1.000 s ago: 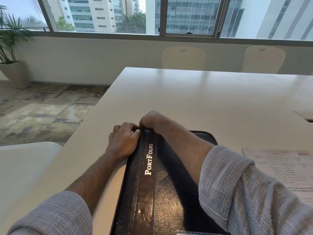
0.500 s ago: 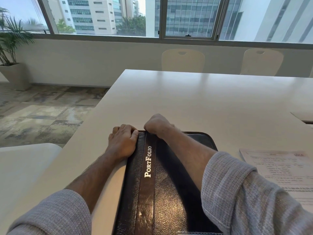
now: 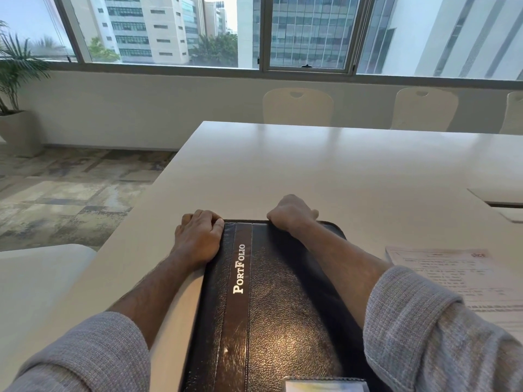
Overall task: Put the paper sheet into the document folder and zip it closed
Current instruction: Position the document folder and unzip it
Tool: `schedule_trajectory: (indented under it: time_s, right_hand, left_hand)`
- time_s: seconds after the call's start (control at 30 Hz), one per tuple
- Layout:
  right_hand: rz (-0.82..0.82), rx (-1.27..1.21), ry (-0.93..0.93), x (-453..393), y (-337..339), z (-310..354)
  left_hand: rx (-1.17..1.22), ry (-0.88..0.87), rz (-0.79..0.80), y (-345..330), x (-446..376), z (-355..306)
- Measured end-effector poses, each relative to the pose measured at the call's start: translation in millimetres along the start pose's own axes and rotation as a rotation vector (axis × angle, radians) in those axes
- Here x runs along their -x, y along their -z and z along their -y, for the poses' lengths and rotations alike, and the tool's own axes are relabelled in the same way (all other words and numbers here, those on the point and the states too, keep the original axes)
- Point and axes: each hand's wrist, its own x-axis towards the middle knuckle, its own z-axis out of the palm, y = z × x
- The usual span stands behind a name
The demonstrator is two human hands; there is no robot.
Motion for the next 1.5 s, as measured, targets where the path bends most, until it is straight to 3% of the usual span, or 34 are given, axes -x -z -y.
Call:
schedule_trajectory:
  time_s: [0.53, 0.97, 1.1, 1.23, 1.4, 1.5]
  right_hand:
    - [-0.129, 0.011, -0.12, -0.5, 38.5, -63.8]
    - [-0.101, -0.138, -0.205, 1.6, 59.2, -99.1]
    - [-0.101, -0.31, -0.207, 0.9, 62.9, -101.2]
    - [0.005, -0.447, -0.205, 2.1, 70.2, -109.3]
    - [0.275, -0.478, -0.03, 9.4, 90.0, -123.9]
    - [0.328, -0.503, 0.038, 13.6, 93.2, -132.6]
  left_hand:
    - [-0.033, 0.03, 0.017, 0.5, -1.2, -1.4]
    - [-0.038, 0.023, 0.02, -1.4, -2.8, 1.5]
    - [-0.041, 0.02, 0.017, -1.9, -2.9, 3.1]
    - [-0.058, 0.02, 0.015, -2.7, -4.5, 2.4]
    - [-0.061, 0.019, 0.012, -3.6, -5.5, 3.6]
    - [-0.049, 0.015, 0.014, -3.0, -5.7, 4.5]
